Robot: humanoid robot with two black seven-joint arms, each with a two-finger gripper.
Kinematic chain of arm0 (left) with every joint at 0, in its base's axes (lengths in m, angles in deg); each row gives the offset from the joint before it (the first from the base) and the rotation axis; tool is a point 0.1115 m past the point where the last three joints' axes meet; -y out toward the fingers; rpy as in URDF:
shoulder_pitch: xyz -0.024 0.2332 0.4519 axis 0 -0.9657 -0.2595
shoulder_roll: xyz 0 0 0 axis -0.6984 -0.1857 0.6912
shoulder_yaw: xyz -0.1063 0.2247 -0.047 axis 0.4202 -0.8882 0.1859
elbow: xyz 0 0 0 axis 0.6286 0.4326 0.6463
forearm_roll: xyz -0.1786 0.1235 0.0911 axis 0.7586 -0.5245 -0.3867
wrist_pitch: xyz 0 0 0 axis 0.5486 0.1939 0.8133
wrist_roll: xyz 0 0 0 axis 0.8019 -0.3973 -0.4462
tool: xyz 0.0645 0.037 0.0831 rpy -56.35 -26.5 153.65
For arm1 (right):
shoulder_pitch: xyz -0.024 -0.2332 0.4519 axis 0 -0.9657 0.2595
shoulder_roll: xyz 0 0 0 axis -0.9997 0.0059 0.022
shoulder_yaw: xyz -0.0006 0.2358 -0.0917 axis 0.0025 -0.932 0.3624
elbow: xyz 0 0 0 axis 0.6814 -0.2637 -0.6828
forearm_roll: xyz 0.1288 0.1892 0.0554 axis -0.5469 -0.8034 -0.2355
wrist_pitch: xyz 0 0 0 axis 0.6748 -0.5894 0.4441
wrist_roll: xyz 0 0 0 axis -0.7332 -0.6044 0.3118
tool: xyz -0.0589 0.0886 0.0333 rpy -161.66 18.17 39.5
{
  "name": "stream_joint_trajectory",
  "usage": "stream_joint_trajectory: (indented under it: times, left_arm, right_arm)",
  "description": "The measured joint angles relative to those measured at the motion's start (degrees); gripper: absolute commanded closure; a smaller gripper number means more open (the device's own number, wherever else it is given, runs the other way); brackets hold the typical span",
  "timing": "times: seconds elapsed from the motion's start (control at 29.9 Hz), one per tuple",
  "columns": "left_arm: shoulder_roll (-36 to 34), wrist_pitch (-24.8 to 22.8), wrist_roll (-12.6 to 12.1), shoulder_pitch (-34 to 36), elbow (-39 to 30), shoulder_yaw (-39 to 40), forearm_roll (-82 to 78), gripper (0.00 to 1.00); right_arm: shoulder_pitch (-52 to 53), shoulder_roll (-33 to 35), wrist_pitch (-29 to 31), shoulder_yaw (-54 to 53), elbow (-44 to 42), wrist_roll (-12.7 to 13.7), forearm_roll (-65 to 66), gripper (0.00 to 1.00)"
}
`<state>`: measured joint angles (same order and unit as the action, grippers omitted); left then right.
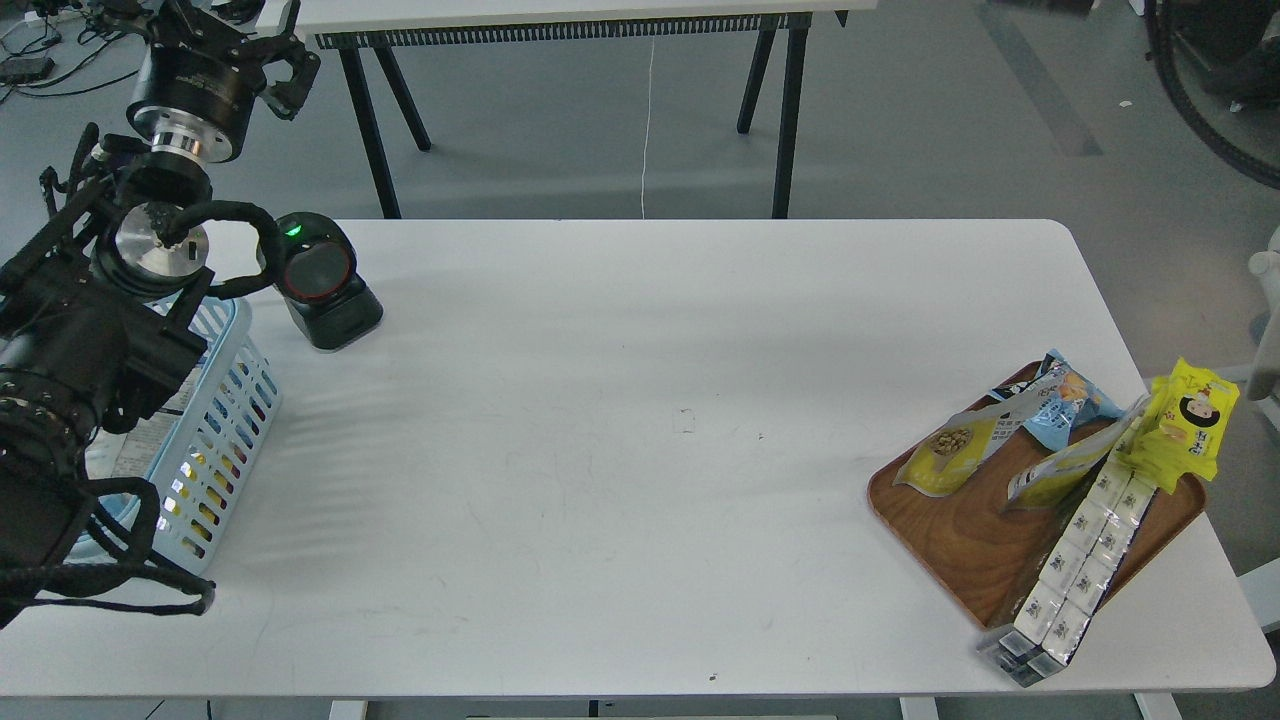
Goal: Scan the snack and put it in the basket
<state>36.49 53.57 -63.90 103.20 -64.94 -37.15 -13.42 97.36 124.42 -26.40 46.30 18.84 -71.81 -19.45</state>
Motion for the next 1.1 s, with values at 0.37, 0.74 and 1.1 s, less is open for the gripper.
stream_joint_trajectory:
  times: [0.37, 0.74, 1.1]
  left_arm:
    - [-0.48, 0.00, 2.70, 0.01, 0.00, 0.24, 0.02, 0.00]
    - [-0.81, 0.00, 4.15, -0.27, 0.00, 0.10, 0.02, 0.00]
    - [-1.15, 0.00, 4.60, 0.64, 0.01, 0.10, -0.01, 0.00]
  right_arm:
    - [12.21, -0.35, -0.02, 19.88, 20.20, 0.02, 26.36, 0.03]
    - [12.88, -0.09, -0.02, 30.44, 29.35, 0.02, 46.83, 0.08]
    - [7.08, 1.08, -0.04, 39.49, 26.03, 0.02, 66.33, 0.08]
